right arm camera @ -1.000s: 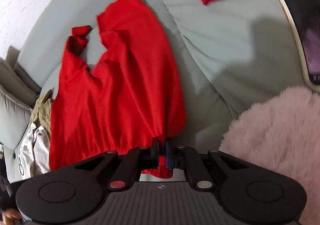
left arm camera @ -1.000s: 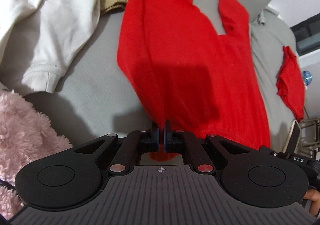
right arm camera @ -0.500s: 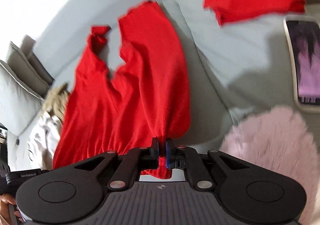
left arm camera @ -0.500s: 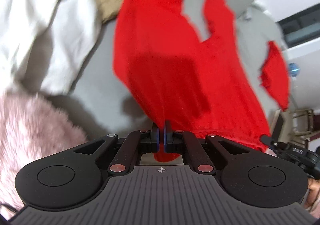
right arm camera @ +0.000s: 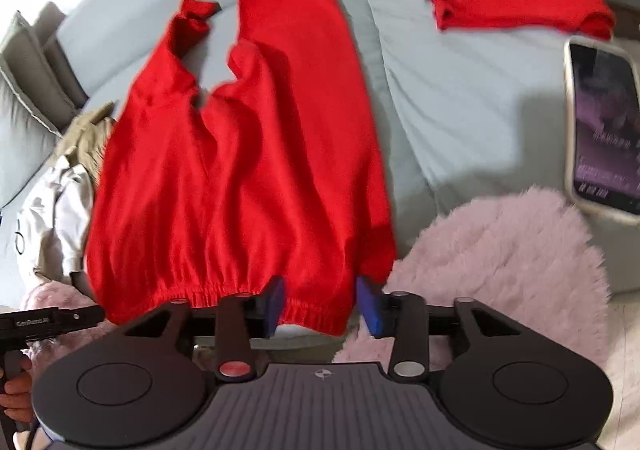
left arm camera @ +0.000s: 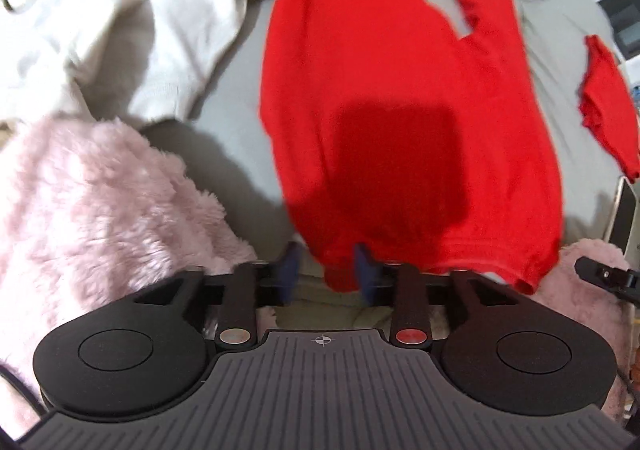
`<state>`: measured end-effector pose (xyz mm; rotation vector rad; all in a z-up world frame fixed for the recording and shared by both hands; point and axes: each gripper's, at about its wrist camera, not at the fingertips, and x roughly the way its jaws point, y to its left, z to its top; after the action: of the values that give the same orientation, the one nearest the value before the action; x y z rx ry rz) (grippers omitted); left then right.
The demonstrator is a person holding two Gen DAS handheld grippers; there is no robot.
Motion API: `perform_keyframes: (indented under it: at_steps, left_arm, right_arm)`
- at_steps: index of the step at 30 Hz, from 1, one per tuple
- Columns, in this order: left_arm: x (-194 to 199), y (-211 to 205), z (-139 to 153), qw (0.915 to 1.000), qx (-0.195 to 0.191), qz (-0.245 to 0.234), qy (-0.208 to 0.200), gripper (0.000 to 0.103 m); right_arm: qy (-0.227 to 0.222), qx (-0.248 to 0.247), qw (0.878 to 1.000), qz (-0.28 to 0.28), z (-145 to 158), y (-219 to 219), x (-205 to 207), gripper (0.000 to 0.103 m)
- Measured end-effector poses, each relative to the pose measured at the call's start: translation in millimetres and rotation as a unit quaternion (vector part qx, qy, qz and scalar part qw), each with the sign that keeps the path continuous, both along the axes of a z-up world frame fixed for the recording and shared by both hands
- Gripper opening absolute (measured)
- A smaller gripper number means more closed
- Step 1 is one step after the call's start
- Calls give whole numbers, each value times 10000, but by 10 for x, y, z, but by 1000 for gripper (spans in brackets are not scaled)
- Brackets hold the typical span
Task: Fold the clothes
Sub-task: 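Lower the sweater flat onto the sofa and open both grippers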
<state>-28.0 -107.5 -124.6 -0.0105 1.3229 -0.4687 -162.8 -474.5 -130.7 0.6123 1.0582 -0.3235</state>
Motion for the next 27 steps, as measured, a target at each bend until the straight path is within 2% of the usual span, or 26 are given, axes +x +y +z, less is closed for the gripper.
perform_keyframes:
  at_steps: [3,4,5,6,7,10,13,15,16,18,19,21,24,27]
  left_arm:
    - [-32,-59,160,9989,-172,-149,-398,40]
    - [-23,-89,170,9986,-230,-186,-443,39]
    - [-12,-124,179,9981,-292,-226,-490,37]
    - [9,-204,171,9973,-388,-299,-547,33]
    - [27,-292,150,9963,-464,-393,-608,28]
    - [46,-449,46,9952,-493,-511,-678,26]
    - [102,-613,-178,9951,-468,-604,-633,24]
    - [87,-684,-352,9958,-158,-726,-536,24]
    - [49,-698,-361,9944,-74,-851,-627,25]
    - [24,-708,-336,9941,73,-965,-491,24]
    - [16,-704,-330,9941,132,-987,-426,25]
    - [-16,-659,-334,9932,369,-1070,-260,26]
    - [-17,-603,-293,9945,427,-956,-13,25]
    - [34,-658,-94,9941,335,-1006,-238,28]
  right_arm:
    - [-320,-86,9994,92,100,-21,45,40]
    - [-389,-116,9991,132,109,-20,89,36]
    - [-437,-165,9988,165,112,-7,129,27]
    - [-537,-264,9979,250,112,29,206,23]
    - [-623,-340,9969,338,103,71,267,23]
    - [-729,-357,9949,600,-48,228,491,23]
    - [-531,-387,9955,687,-326,356,642,23]
    - [-86,-429,9960,775,-530,445,697,22]
    - [27,-520,9950,854,-583,502,691,22]
    - [221,-667,9919,1060,-540,578,703,22]
    - [444,-655,9901,1161,-523,609,716,22]
    - [600,-526,9890,1244,-542,634,688,22]
    - [549,-383,9918,1092,-505,609,623,22]
    - [241,-248,9947,972,-380,547,606,23]
